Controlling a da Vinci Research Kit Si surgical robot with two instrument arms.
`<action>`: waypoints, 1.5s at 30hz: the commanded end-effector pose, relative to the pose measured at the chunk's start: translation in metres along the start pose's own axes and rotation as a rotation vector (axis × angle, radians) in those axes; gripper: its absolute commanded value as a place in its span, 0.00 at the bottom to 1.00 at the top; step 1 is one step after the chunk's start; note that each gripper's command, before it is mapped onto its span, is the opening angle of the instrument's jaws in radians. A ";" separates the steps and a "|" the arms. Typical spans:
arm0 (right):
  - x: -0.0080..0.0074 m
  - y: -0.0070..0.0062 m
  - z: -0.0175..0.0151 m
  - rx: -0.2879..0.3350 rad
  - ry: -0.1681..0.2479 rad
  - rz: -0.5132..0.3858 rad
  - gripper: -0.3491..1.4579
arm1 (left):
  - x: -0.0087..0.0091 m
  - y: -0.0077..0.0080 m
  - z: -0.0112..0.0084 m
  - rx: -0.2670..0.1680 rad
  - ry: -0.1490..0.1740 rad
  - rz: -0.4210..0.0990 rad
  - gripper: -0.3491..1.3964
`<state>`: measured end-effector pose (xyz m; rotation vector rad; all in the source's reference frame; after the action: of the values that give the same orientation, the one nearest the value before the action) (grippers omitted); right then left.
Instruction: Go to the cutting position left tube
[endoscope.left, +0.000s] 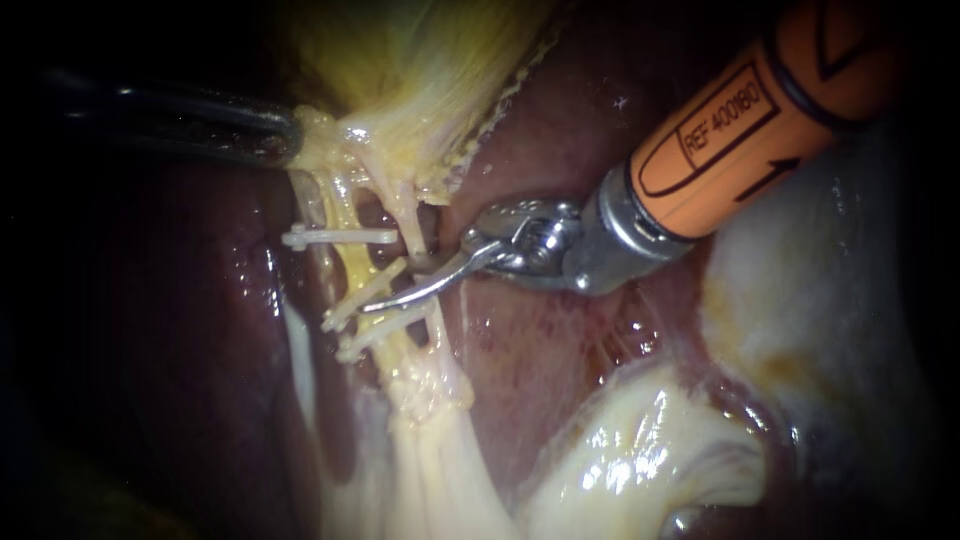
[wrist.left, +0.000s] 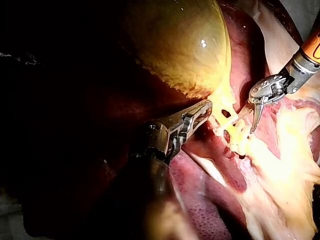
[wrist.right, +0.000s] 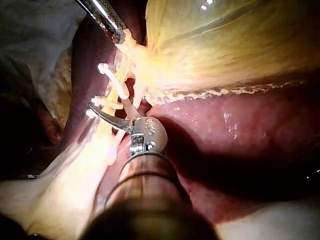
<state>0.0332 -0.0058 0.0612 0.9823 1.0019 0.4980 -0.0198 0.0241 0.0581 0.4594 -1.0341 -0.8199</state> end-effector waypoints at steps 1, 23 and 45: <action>0.0002 -0.0001 -0.0001 0.001 0.001 0.003 0.91 | 0.0000 0.0000 0.0000 0.001 0.000 0.000 0.00; 0.0007 0.0001 0.0038 0.062 0.029 -0.022 0.91 | 0.0000 0.0000 0.0001 0.000 0.000 0.000 0.00; 0.0023 0.0004 0.0069 0.147 0.213 -0.024 0.92 | 0.0000 0.0003 0.0002 0.001 0.000 -0.006 0.00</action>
<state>0.0405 -0.0070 0.0617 1.0594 1.2576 0.5321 -0.0198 0.0243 0.0584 0.4631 -1.0341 -0.8232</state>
